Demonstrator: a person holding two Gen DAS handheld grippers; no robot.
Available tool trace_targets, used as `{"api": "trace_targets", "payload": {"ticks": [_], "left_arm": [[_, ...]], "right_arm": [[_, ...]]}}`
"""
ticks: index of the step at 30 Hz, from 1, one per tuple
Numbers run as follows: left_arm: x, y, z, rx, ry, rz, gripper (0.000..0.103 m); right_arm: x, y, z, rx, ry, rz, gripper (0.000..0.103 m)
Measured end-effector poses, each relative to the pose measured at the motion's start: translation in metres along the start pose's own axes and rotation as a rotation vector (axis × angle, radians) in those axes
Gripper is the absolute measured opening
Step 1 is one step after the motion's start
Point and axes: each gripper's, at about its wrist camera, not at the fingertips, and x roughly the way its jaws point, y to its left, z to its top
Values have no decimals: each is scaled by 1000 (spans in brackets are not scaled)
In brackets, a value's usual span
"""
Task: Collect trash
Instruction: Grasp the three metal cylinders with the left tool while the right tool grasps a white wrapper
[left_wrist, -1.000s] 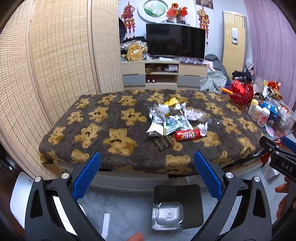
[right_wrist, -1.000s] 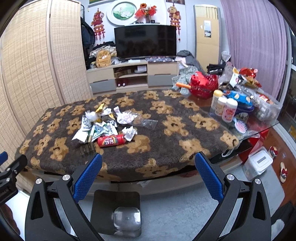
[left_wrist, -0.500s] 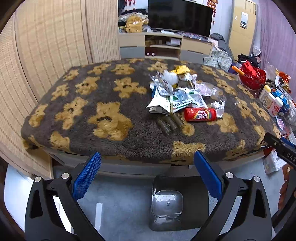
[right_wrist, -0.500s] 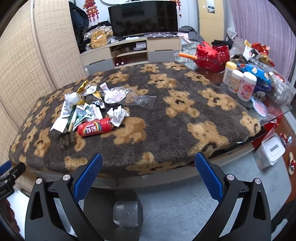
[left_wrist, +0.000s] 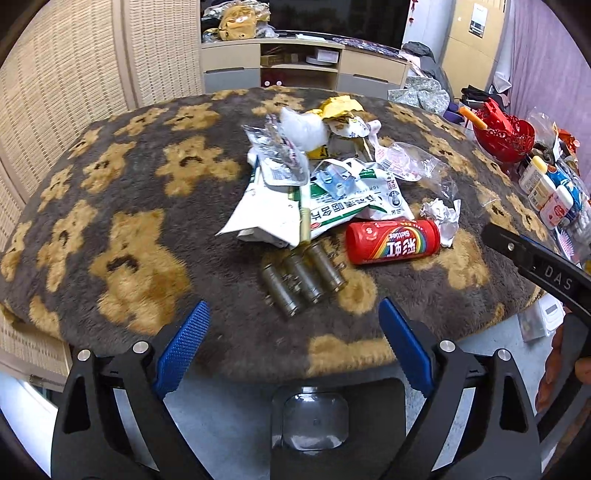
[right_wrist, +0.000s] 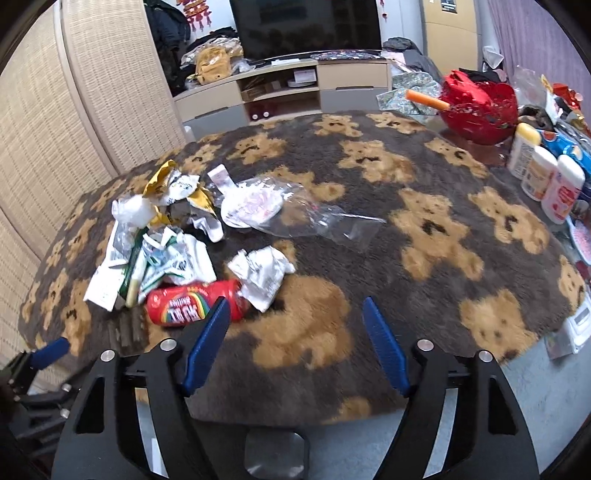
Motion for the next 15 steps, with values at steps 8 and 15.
{"api": "trace_targets", "payload": {"ticks": [8,15], "left_arm": [[40,-6,10,-16,51,29,87],[66,0,14,-36,67,69,84]], "right_arm": [[29,13,21,-8,14,21,64],[59,8,20,3,57,33,55]]}}
